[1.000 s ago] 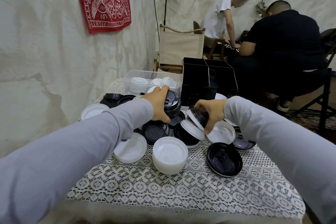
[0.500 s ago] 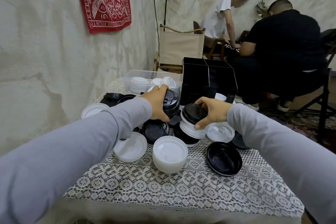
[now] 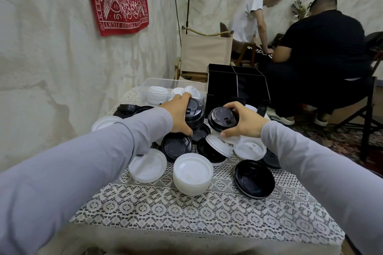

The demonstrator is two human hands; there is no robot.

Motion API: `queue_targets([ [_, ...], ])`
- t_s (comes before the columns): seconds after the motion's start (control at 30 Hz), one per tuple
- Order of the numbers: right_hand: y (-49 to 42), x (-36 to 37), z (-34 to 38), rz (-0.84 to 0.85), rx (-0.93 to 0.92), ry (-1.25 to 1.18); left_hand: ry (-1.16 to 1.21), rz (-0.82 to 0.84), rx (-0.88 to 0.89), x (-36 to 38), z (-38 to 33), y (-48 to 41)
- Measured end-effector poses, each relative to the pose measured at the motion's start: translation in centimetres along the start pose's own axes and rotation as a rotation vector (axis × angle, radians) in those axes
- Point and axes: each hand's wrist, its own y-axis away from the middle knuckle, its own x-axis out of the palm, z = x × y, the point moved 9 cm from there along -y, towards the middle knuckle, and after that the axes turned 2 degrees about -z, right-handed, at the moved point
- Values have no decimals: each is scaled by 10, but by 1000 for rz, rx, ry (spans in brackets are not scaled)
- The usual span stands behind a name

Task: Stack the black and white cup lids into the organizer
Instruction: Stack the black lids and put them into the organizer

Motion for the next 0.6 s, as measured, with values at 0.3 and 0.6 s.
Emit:
queue_targets([
  [0.3,-6,7,1,-211,24,-52,104,-75,47,-20,-15,-4],
  [0.6,-10,18,31,-186,1,-281,146,-79,105,-24,-35,-9],
])
